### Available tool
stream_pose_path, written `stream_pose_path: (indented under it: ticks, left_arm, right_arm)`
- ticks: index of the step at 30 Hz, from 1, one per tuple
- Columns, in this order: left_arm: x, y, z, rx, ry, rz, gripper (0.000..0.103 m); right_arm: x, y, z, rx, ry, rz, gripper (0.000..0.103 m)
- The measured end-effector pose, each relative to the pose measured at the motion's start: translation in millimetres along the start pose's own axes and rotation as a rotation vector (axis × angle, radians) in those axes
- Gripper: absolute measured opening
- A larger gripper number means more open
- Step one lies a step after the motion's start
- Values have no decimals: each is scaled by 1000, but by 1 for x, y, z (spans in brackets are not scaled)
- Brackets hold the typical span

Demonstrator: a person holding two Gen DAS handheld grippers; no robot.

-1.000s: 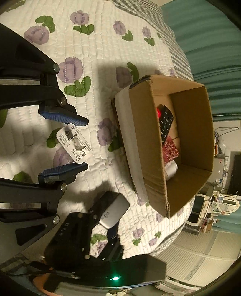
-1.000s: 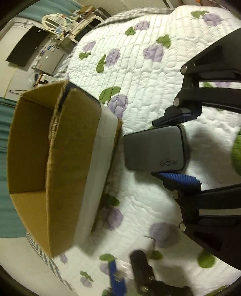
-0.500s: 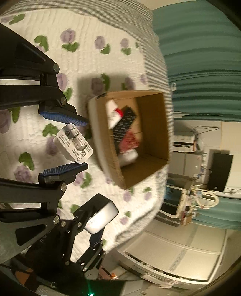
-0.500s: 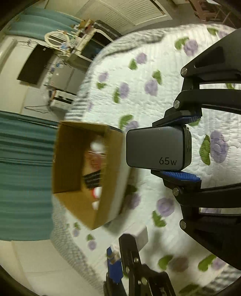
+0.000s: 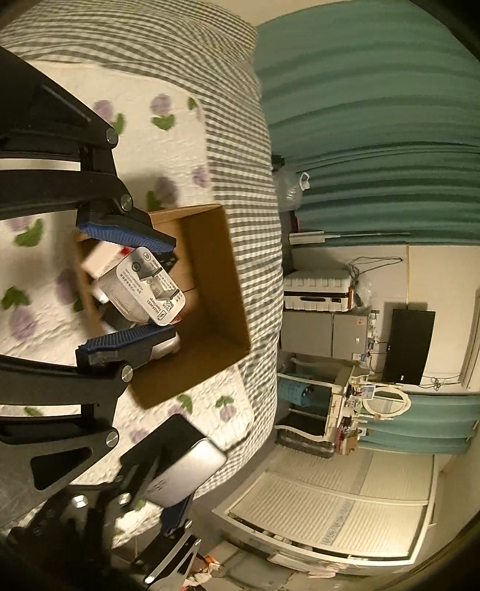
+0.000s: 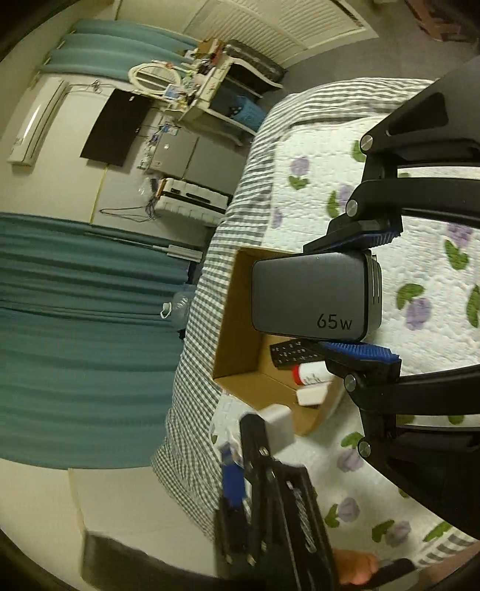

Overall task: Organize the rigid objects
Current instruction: 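Lower the charger into the box with the left tool and open it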

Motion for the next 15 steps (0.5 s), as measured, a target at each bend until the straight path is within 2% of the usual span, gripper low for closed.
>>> stream_pose_path:
  ticks: [8,15]
  left_arm:
    - [-86,16,-12,-17,-8,-84,41]
    - [-128,38,-11,-53,-7,-129,41]
  right_arm:
    - [-52,12,2,-20,-30,-46,41]
    - [-85,30,9,-47,-39,-74,41]
Point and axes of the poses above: each gripper's, at about its wrist camera, not at the fingertips, and x roughly against the way its jaws point, z to its right, y to its underside, the point moved 5 cm from there along -x, roughly the way its jaws point, and after that the axes turned 15 degrees about z, right-handed, at the moved point
